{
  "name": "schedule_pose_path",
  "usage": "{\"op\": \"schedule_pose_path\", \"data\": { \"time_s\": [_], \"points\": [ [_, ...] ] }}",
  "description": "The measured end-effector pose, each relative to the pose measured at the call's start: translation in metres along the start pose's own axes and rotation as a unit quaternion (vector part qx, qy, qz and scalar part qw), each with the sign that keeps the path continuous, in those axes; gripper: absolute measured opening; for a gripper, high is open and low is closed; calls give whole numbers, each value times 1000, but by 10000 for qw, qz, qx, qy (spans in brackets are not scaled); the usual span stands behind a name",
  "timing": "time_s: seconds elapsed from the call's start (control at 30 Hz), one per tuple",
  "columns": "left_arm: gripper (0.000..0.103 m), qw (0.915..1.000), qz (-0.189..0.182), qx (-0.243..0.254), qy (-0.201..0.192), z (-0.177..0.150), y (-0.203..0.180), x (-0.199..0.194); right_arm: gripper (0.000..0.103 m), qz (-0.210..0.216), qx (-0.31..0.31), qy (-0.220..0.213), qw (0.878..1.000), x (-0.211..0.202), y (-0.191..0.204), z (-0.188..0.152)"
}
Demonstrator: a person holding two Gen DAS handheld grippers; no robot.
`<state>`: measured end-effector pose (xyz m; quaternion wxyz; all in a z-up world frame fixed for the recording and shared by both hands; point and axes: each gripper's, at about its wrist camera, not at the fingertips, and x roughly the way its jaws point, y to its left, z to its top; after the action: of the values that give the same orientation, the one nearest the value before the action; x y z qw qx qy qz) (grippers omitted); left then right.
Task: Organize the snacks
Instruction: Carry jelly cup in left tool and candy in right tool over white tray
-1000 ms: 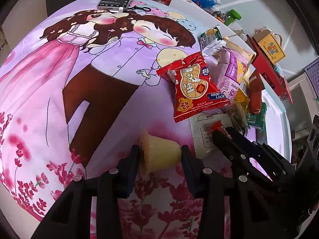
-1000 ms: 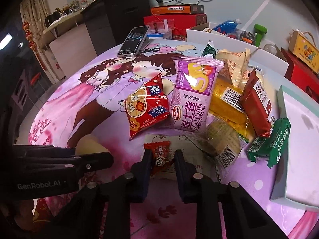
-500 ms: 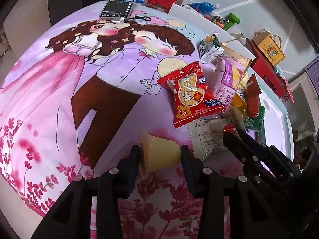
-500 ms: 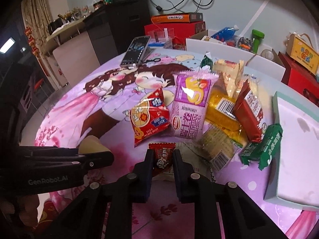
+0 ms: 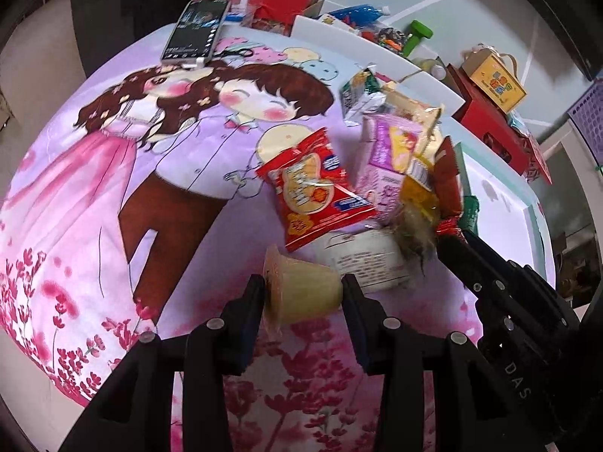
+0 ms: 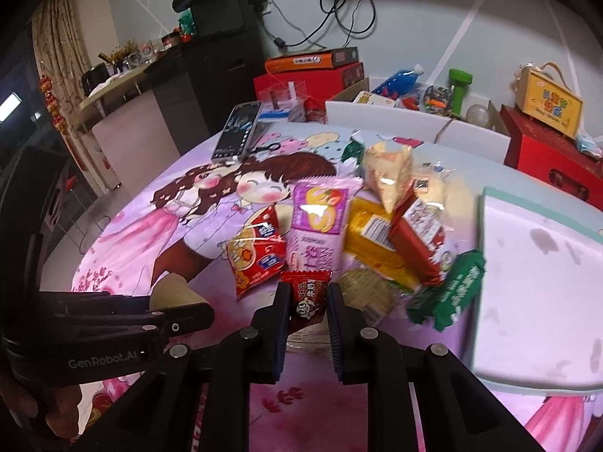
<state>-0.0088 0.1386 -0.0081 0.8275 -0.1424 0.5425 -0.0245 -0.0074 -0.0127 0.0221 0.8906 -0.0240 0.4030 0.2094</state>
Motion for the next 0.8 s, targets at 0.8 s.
{"op": "schedule_pose_path", "data": {
  "time_s": [0.8],
  "points": [
    [43,9875,-217,1555,-121,45,-152,7,21,-1178,1540,-553,9795,-61,-143,7]
  ]
}}
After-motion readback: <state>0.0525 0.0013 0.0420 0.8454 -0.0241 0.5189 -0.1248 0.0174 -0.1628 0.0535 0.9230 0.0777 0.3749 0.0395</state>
